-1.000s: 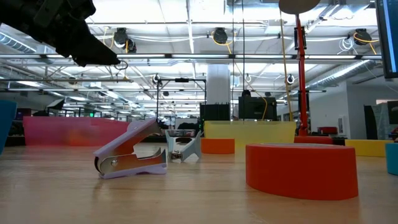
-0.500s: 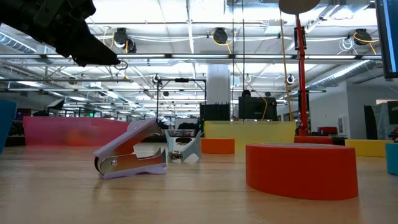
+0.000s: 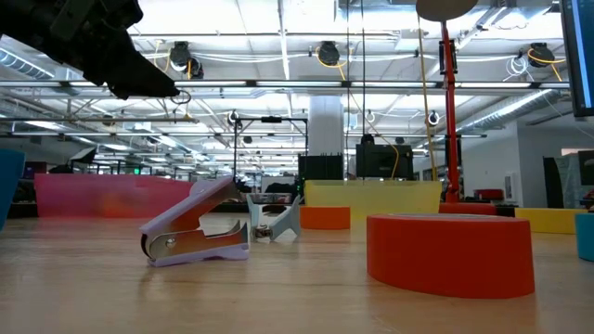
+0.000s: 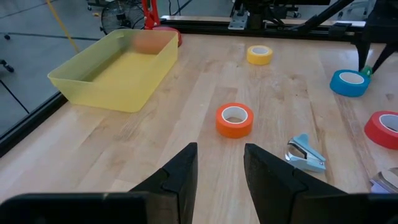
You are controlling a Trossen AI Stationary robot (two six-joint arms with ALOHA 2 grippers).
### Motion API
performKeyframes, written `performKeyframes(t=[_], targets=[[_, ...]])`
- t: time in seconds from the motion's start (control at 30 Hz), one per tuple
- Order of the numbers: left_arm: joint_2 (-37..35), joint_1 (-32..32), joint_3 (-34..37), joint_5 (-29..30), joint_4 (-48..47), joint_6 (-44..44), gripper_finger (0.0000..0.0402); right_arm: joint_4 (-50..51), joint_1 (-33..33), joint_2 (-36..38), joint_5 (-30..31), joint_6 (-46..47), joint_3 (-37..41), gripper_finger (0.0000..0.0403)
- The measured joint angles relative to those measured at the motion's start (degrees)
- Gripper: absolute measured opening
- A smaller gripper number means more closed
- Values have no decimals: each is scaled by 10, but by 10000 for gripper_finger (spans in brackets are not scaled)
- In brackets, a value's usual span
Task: Pick and place Stapler, Stapler remover, tape
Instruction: Put the green stapler into the pink bin
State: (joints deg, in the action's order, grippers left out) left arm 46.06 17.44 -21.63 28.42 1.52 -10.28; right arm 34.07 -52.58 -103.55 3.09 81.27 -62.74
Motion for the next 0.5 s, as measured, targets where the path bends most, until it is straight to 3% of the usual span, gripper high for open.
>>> performKeyframes(t=[0.1,0.5], targets=[[0,0,0,0,0,-1,131,2,0,0,0,0,0,44],[1,0,0,-32,22,-14,131,12,0,40,10,-10,2,45]])
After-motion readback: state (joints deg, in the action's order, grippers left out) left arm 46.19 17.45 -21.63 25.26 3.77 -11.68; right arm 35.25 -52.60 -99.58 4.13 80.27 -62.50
